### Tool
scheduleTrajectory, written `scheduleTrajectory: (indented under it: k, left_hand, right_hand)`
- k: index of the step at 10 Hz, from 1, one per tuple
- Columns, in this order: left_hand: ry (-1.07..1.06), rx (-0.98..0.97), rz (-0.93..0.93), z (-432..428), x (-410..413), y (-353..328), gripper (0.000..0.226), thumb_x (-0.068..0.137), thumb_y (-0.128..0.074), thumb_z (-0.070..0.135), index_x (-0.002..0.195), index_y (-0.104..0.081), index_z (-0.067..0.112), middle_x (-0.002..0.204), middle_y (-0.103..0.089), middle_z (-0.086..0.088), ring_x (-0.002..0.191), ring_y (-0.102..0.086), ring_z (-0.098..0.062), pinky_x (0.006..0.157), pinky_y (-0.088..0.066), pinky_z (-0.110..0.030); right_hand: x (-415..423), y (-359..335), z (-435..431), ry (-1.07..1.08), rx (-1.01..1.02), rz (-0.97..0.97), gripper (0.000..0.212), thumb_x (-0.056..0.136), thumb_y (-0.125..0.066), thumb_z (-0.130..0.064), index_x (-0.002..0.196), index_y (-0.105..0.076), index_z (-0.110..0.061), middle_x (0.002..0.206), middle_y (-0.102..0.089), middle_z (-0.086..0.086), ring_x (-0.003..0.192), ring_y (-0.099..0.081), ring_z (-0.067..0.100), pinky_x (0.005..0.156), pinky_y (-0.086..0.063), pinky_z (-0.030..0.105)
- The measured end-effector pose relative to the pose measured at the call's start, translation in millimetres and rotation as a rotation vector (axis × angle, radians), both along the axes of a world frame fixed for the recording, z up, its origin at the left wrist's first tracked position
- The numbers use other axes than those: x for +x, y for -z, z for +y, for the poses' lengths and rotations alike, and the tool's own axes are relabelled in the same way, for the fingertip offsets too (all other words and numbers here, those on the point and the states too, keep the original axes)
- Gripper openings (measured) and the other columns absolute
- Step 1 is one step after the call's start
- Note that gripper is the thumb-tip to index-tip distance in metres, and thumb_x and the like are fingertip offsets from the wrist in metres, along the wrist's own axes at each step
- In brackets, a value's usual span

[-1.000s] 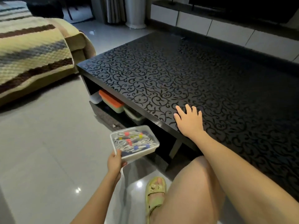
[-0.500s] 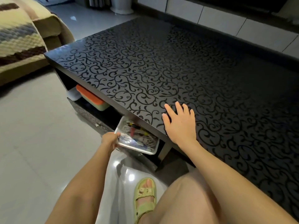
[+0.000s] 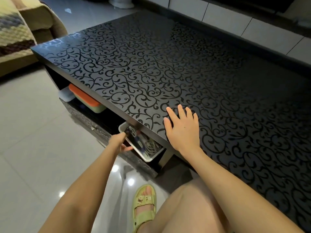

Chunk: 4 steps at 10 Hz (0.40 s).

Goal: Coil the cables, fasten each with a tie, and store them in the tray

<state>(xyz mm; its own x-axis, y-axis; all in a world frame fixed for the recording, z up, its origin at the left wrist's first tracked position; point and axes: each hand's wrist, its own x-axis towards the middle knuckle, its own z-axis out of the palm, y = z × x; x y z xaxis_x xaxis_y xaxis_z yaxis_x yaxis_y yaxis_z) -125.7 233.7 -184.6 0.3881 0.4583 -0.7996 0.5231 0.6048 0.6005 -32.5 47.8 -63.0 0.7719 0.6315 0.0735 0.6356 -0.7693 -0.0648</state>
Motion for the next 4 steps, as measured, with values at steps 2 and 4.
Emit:
scheduleTrajectory:
  k: [2,4]
  left_hand:
    - [0.089,-0.200,-0.024,-43,15,-2,0.030,0.103,-0.030,0.012,0.118,-0.049,-0.008,0.115,-0.061,-0.031,0.111,-0.059,-0.040,0.087,-0.053,-0.041]
    - [0.162,-0.208,0.038,-44,9,-3,0.038,0.104,-0.033,0.019,0.130,-0.042,-0.007,0.130,-0.053,-0.028,0.113,-0.059,-0.038,0.083,-0.054,-0.037]
  right_hand:
    - [0,1,1,-0.005,0.008,-0.002,0.050,0.100,-0.022,-0.046,0.148,-0.028,-0.031,0.156,-0.026,0.009,0.143,-0.018,0.031,0.117,-0.012,0.050]
    - [3,3,2,-0.003,0.048,0.007,0.050,0.100,-0.023,-0.046,0.147,-0.029,-0.031,0.155,-0.027,0.009,0.143,-0.018,0.031,0.117,-0.010,0.050]
